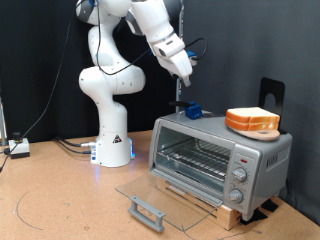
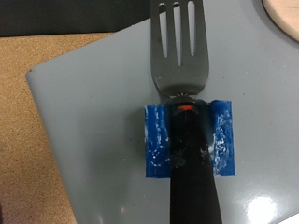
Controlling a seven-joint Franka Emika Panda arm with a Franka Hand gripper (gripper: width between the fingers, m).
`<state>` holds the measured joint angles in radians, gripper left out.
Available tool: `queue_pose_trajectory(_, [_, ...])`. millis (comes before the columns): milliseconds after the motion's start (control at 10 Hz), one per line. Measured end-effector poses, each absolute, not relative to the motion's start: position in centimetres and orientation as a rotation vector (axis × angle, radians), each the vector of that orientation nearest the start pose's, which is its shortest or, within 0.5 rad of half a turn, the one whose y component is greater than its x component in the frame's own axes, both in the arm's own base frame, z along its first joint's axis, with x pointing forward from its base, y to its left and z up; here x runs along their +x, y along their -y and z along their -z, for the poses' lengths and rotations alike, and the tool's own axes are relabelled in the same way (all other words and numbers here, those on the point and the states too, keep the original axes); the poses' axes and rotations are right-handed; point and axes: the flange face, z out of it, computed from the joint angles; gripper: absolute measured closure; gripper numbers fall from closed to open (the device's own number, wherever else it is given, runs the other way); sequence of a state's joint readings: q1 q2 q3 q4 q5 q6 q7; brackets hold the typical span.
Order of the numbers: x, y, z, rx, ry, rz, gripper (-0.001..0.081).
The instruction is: Make a piece of toast with the oven
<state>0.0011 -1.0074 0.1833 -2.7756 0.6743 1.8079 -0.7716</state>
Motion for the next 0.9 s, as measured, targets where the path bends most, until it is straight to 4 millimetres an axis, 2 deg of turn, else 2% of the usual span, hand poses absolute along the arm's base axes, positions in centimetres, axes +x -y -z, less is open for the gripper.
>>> queue_pose_trajectory(900, [25.48, -10.08, -47.92, -2.498, 0.943, 0.289, -0.0001])
